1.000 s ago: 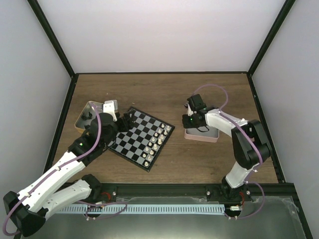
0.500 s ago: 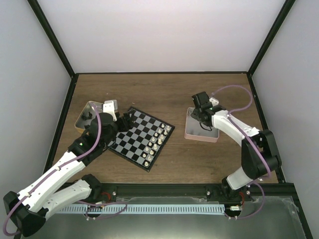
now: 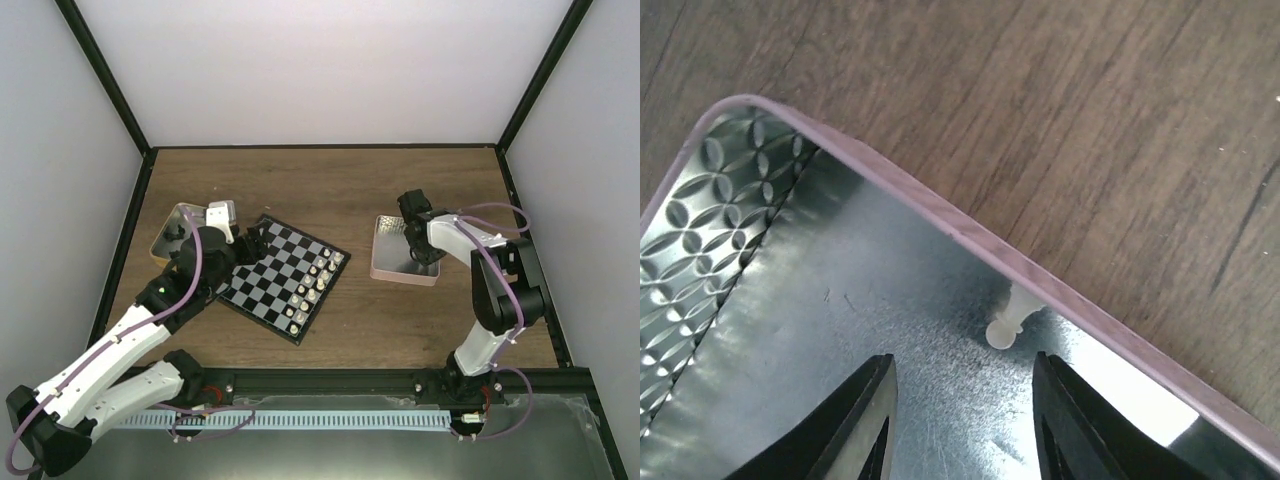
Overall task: Set up the chess pieces on the board
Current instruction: Pick up the chess piece from the storage box, then place the chess piece on the chessboard, then pick up the chess piece from the chessboard, then place the chess piece on the chessboard.
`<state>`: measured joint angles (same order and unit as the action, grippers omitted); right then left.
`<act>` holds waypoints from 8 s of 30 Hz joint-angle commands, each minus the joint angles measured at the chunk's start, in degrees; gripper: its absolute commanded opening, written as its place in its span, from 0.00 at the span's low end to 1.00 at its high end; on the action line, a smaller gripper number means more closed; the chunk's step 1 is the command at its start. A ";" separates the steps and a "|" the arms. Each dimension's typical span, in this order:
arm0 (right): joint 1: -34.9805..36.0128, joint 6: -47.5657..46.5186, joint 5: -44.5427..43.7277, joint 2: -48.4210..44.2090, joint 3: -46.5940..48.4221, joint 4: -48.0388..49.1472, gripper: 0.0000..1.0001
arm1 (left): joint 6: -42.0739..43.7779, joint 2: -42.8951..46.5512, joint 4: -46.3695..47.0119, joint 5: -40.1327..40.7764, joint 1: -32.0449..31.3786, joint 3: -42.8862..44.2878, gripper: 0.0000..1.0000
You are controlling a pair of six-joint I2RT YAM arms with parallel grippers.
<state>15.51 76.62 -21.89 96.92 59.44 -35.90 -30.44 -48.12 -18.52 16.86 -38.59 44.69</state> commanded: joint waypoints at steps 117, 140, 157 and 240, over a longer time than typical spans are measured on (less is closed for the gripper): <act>42.37 -47.27 35.71 28.28 41.44 -4.01 0.45 | -18.87 10.85 -16.46 19.81 2.81 -6.15 0.78; 44.16 -39.24 28.39 22.99 35.42 -5.75 0.38 | -16.60 15.55 -20.04 10.93 2.90 -7.41 0.78; 48.01 -41.66 28.92 24.02 32.75 -9.95 0.36 | -15.38 15.08 -17.20 11.70 2.90 -7.84 0.78; 49.40 -64.15 14.28 -11.25 -5.34 48.87 0.12 | -7.25 17.29 -6.26 -9.25 2.90 -4.54 0.78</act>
<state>65.08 18.94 -10.66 90.39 57.67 -0.32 -44.75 -31.07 -33.28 21.74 -35.97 39.66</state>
